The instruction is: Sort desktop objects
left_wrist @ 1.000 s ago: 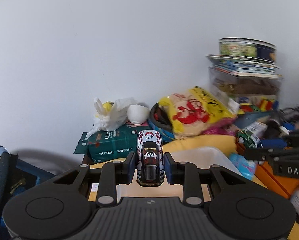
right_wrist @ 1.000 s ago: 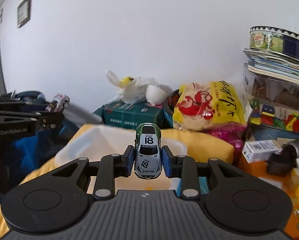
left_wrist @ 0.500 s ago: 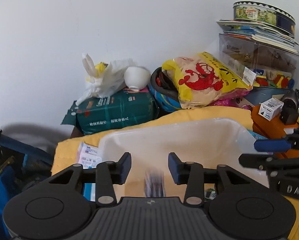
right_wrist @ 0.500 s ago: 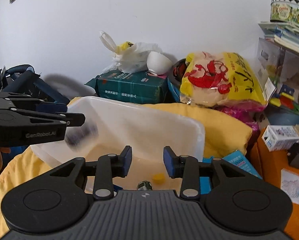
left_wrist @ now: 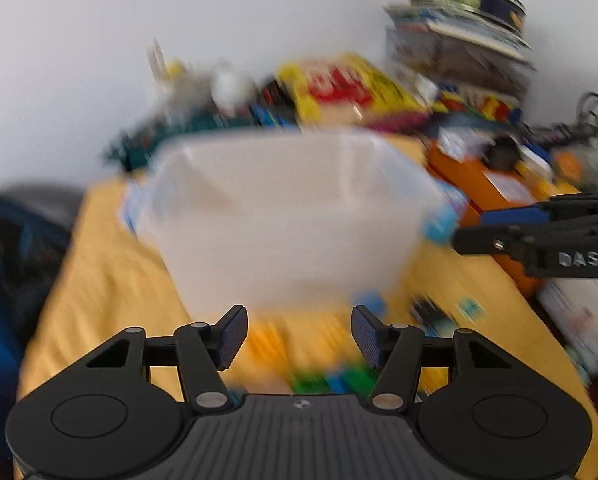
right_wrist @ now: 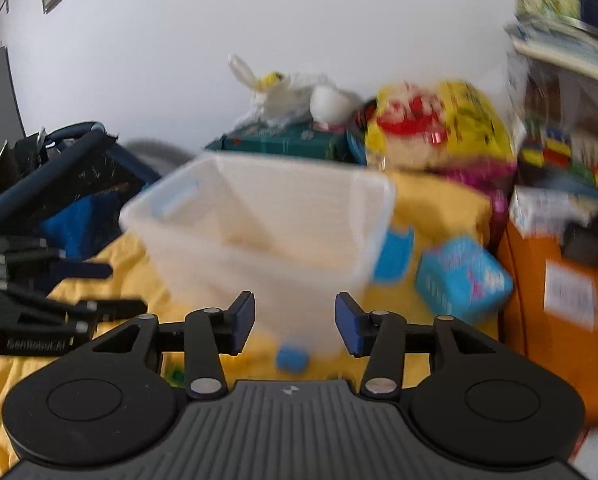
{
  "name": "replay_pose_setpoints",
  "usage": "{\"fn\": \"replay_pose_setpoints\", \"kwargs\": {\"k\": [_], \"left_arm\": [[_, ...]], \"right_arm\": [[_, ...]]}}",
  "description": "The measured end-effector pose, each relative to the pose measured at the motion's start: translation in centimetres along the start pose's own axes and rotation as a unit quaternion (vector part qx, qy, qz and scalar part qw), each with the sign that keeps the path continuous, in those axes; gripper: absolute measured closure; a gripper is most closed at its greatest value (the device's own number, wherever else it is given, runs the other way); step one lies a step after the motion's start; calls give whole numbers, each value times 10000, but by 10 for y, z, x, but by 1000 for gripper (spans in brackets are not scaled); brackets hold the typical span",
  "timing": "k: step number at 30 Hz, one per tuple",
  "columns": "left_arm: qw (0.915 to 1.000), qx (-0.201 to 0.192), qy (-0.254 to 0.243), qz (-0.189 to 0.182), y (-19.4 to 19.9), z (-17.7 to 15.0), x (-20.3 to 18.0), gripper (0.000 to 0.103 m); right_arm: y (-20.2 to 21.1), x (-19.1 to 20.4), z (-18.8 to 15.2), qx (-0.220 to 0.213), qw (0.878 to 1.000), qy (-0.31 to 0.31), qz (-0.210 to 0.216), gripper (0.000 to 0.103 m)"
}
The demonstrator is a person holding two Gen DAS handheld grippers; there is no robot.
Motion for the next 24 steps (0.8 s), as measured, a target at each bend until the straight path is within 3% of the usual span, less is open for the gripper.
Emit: {"fn": "replay_pose_setpoints", "kwargs": {"k": [6, 10, 12, 13, 14, 17, 19, 24], "left_arm": [[9963, 765, 120, -359, -10, -82, -37, 42], [9943, 914, -262, -473, -22, -91, -57, 43], [9941, 928, -245, -511, -29, -91, -64, 46], [9940, 932, -239, -528, -34, -90, -66, 53], [9937, 955, -266, -522, -39, -90, -69, 71], [9934, 983, -43, -595, -44, -91, -67, 71], [9936, 943, -4, -617, -35, -91, -64, 78], [9834, 1148, 471, -1325, 1, -109, -55, 79]], "right_arm": [[0, 5, -103, 1010, 9936, -505, 88, 56], [2, 9, -143, 1336, 9906, -287, -119, 56], [4, 6, -146, 1327, 9905, -300, -187, 56], [5, 4, -145, 1283, 9910, -313, -233, 56], [7, 2, -143, 1227, 9915, -307, -295, 56], [10, -7, -144, 1146, 9920, -338, -415, 56], [13, -11, -143, 1078, 9924, -353, -476, 56], [9, -19, -138, 881, 9937, -406, -557, 55]]}}
Point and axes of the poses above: each gripper's, at about its wrist camera, not at the fingertips, and y roughly against the way its jaws point, x to its left, z to its top, the point moved 8 cm from there along -y, roughly the way its jaws point
